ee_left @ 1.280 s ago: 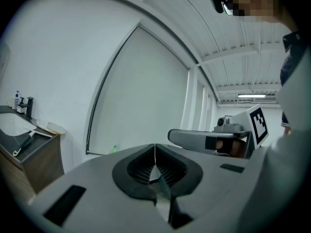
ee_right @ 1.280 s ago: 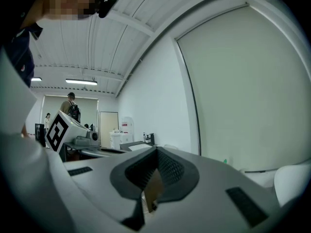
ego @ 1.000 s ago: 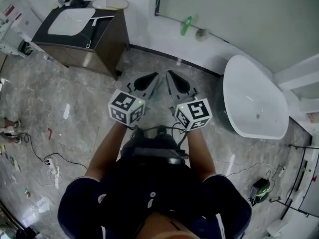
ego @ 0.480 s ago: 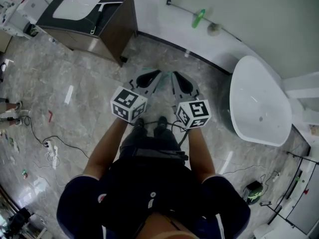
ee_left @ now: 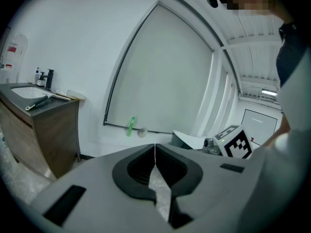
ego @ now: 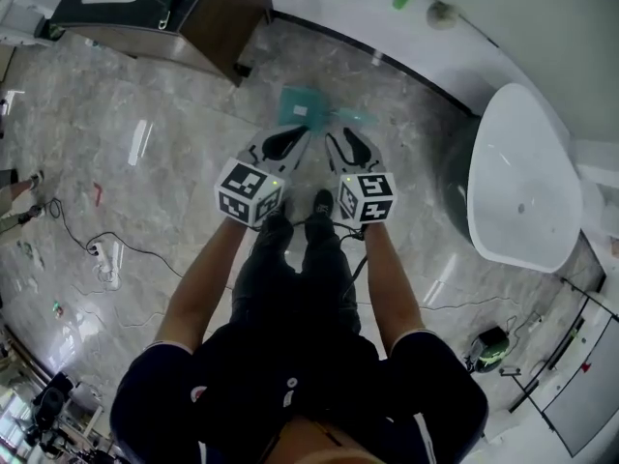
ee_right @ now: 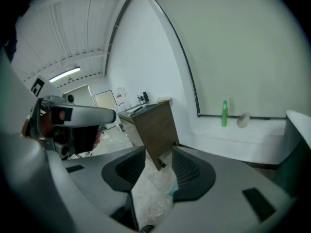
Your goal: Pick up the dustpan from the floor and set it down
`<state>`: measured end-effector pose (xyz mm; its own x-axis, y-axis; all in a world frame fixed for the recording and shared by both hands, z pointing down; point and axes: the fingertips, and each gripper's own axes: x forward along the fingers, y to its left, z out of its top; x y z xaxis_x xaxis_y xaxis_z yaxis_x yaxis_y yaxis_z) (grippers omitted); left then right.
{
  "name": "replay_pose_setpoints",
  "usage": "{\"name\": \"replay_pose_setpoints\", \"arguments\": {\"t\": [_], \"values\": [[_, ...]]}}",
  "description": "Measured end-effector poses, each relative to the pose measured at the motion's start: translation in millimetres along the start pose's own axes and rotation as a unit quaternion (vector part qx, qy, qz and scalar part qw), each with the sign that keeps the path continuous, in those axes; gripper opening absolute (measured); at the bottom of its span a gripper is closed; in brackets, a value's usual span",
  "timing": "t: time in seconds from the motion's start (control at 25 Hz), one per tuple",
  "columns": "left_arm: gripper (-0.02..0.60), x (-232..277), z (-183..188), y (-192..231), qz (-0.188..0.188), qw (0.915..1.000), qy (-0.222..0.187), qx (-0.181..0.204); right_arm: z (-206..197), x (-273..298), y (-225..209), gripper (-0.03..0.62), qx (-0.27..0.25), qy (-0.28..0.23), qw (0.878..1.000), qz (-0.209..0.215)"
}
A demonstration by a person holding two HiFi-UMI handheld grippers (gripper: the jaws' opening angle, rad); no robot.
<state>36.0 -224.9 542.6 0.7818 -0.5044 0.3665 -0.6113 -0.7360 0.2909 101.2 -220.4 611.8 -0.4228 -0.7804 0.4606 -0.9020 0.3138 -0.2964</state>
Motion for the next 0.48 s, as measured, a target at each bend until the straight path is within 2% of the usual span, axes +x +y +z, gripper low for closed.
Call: {"name": "replay_pose_setpoints", "arguments": {"t": [0.12,0.24,0.48], "values": [[0.012,11,-27,15,0.007,0.9998,0.018,-0.009,-45,31,-20,0.195,0.024,0.045,0.999,-0.011],[0.012,20,-49,31,0.015,0.9992,0.033,-0.020,-78,58,-40,0.294,0.045,0.066,0.996,-0.030],[0.012,31,-83,51,0.021,0.9979,0.052,-0.034,-100,103,-82,0.304,0.042,0.051,0.995,-0.077]]}}
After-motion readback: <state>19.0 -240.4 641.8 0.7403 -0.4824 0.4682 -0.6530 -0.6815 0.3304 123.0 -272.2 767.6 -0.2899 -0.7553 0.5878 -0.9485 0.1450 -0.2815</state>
